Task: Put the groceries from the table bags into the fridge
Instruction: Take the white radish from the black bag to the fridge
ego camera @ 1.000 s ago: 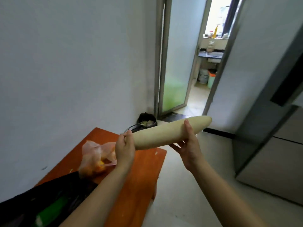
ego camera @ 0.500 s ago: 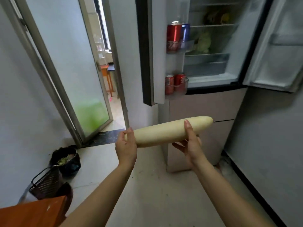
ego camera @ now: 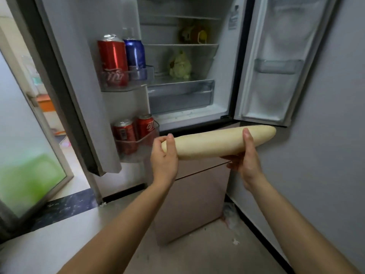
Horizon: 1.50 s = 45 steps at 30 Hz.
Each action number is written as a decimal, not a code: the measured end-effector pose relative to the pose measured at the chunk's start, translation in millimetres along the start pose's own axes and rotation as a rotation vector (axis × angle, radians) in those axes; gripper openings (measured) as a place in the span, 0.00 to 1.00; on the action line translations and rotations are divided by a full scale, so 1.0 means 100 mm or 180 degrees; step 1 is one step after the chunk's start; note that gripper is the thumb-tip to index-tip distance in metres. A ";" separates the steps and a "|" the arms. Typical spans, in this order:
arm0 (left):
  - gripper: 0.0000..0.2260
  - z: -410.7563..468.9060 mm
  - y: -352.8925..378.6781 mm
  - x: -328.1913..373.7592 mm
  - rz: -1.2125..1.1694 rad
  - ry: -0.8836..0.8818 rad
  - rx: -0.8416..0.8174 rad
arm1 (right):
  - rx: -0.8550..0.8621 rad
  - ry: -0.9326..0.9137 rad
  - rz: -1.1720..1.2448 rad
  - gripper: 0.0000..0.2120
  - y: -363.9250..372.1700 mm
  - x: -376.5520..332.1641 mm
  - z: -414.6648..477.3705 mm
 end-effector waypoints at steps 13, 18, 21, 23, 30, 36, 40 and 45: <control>0.19 2.13 1.82 0.07 -0.0432 -0.0419 -0.0159 | -0.0001 -0.0138 0.0871 0.30 0.11 -0.52 2.01; 0.15 2.81 2.14 -0.13 -0.0420 -0.0581 0.0158 | -0.0012 -0.0054 0.0808 0.19 0.37 -0.43 3.00; 0.14 3.25 2.16 -0.11 -0.0282 -0.0405 0.0445 | -0.0114 0.0077 0.1037 0.18 0.67 -0.35 3.60; 0.15 3.58 2.13 -0.03 -0.0086 -0.0243 0.0585 | -0.0307 0.0225 0.1146 0.16 0.93 -0.34 3.99; 0.25 4.57 1.98 -0.10 0.1167 -0.0263 0.0702 | -0.1201 0.0430 0.0991 0.18 1.82 -0.42 5.02; 0.25 5.09 1.73 -0.64 0.3690 -0.0119 0.0523 | -0.1409 0.0352 0.0758 0.24 2.51 -0.24 5.52; 0.28 5.20 1.72 -0.86 0.4649 0.0011 0.0357 | -0.1512 0.0051 0.0387 0.24 2.94 -0.11 5.71; 0.27 5.23 1.73 -0.88 0.4731 0.0200 0.0452 | -0.1654 -0.0424 -0.0374 0.28 3.44 0.03 5.93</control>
Point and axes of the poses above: each hand's wrist, its own z-axis towards the middle knuckle, its own y-axis out of the palm, x = y × z, the point moved 8 cm from there along z, towards the middle knuckle, and after that the axes turned 8 degrees about z, right-handed, at the moved point
